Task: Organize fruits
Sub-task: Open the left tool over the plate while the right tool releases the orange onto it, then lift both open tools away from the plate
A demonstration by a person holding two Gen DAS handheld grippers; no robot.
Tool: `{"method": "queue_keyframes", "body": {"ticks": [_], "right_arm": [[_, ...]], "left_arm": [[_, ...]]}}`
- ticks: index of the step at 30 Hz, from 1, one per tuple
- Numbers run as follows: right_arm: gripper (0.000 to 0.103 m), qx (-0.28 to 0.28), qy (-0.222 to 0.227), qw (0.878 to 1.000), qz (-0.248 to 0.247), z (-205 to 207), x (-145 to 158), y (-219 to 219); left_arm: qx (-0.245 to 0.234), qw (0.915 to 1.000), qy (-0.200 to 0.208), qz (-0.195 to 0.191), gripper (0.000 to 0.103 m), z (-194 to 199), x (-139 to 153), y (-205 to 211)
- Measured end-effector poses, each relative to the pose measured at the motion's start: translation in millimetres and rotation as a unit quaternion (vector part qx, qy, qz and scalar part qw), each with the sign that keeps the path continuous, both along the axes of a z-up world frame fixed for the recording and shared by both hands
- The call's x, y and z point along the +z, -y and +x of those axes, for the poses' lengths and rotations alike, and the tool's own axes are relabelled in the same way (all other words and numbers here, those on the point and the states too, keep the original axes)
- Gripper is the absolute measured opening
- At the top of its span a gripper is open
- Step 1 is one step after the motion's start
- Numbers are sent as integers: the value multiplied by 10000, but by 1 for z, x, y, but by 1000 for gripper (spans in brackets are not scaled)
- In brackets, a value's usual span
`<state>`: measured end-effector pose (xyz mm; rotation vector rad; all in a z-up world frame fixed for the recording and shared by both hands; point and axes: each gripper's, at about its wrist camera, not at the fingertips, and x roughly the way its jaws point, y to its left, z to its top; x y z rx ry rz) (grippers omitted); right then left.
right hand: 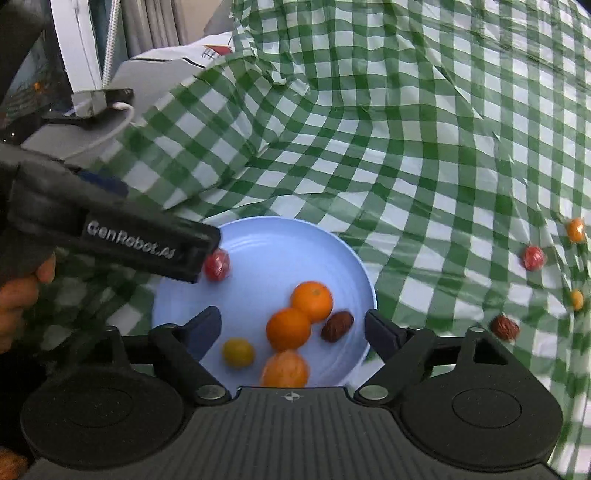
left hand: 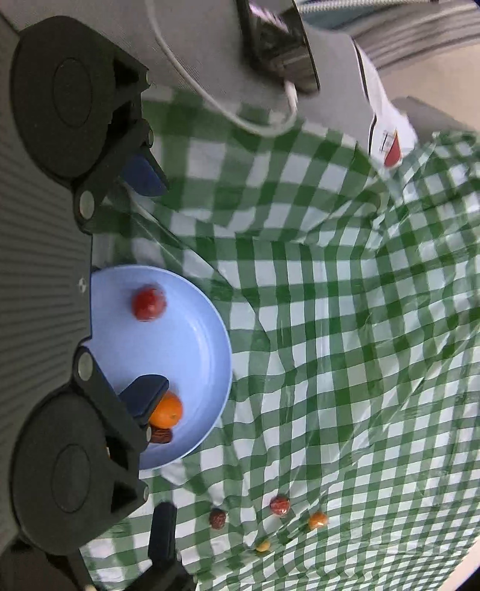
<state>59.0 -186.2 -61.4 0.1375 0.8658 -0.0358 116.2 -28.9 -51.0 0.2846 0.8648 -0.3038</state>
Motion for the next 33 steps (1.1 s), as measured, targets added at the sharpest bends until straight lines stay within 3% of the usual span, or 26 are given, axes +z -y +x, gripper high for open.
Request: {"method": "queue_keyframes", "body": {"ticks": [8, 15, 24, 33], "right_arm": [[95, 107, 41, 9996, 261, -61, 33, -31], [98, 155, 543, 9984, 41, -96, 63, -54], [100, 27, 1051, 9944, -138, -138, 89, -65], [100, -53, 1307, 9911, -241, -160, 102, -70]], "left_arm": [[317, 9992, -63, -247, 103, -64, 27, -37], [366, 9983, 368, -268, 103, -106, 54, -54], [422, 9957, 563, -602, 103, -149, 79, -60], [319, 9928, 923, -695, 103, -177, 96, -60]]}}
